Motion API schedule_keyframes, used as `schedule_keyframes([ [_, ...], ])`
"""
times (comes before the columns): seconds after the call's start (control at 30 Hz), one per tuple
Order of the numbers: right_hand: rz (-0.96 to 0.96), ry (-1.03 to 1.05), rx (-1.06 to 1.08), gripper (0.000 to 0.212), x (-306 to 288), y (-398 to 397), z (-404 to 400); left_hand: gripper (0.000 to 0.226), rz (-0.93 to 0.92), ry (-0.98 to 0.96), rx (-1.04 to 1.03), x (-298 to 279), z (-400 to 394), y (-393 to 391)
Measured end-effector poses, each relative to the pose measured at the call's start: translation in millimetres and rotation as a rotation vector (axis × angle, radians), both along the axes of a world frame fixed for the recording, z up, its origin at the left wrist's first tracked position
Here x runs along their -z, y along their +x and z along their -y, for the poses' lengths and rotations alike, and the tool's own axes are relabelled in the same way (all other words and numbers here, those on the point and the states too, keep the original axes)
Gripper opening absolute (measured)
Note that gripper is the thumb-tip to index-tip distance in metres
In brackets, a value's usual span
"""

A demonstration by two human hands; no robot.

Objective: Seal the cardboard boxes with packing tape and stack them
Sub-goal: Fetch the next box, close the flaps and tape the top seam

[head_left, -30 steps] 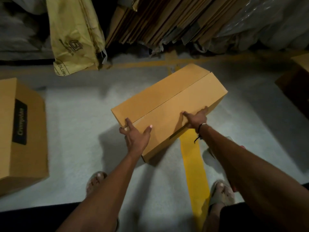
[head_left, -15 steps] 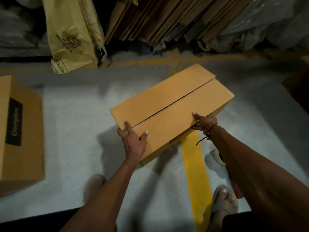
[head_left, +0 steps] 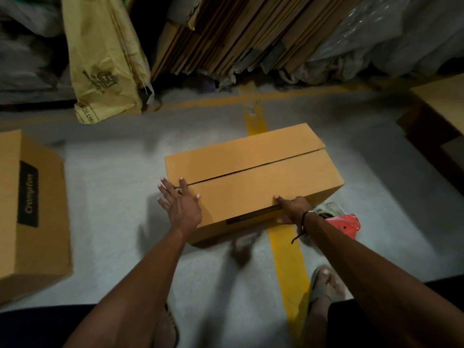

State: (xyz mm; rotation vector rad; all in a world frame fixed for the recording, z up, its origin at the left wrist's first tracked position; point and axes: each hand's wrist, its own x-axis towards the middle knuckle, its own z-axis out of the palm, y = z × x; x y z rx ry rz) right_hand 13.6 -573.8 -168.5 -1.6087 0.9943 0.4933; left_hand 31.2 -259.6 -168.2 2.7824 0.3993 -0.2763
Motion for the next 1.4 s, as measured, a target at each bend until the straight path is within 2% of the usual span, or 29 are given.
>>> schedule_keyframes([
  [0.1, 0.06, -0.114, -0.022, 0.065, -15.5, -11.0, 27.6, 0.065, 0.106, 0.047, 0.108, -12.0, 33.6, -2.8],
  [0.2, 0.074, -0.437, -0.124, 0.074, -27.1, -38.4, 72.3, 0.065, 0.16, 0.01, 0.325, -23.7, 82.7, -1.5],
  [0.27, 0.03, -0.551, -0.138, 0.077, -22.2, -60.5, 106.4, 0.067, 0.155, -0.015, 0.438, -26.1, 118.8, 1.2],
  [0.47, -0.164, -0.422, 0.057, 0.086, 31.1, -103.2, 171.7, 0.079, 0.18, -0.021, 0.68, -11.1, 212.3, 23.3],
  [0.63, -0.223, -0.293, 0.007, 0.084, 74.9, -108.0, 176.2, 0.104, 0.195, 0.061, 0.862, 5.8, 260.2, 38.1],
  [0.7, -0.229, -0.285, -0.012, 0.093, 95.1, -107.0, 171.6, 0.104, 0.17, 0.073, 0.891, 14.2, 261.9, 37.5],
  [0.83, -0.234, -0.221, 0.058, 0.095, 114.1, -111.4, 165.3, 0.093, 0.215, 0.087, 0.922, 37.1, 255.0, 35.4],
  [0.93, -0.26, -0.229, 0.098, 0.128, 136.2, -114.0, 170.1, 0.087, 0.25, 0.103, 0.944, 47.3, 250.3, 34.0],
  [1.03, -0.263, -0.236, 0.153, 0.138, 162.4, -110.1, 186.2, 0.085, 0.262, 0.124, 0.95, 50.4, 250.9, 33.2],
  [1.13, -0.269, -0.243, 0.209, 0.136, 124.6, -104.7, 189.9, 0.081, 0.252, 0.11, 0.954, 52.8, 248.9, 30.2],
  [1.3, -0.211, -0.363, 0.335, 0.108, 62.3, -99.7, 210.2, 0.073, 0.167, 0.068, 0.943, 54.3, 244.7, 15.5],
  [1.4, -0.115, -0.463, 0.356, 0.098, 23.1, -97.0, 230.4, 0.075, 0.135, 0.123, 0.954, 53.0, 241.0, 0.0],
])
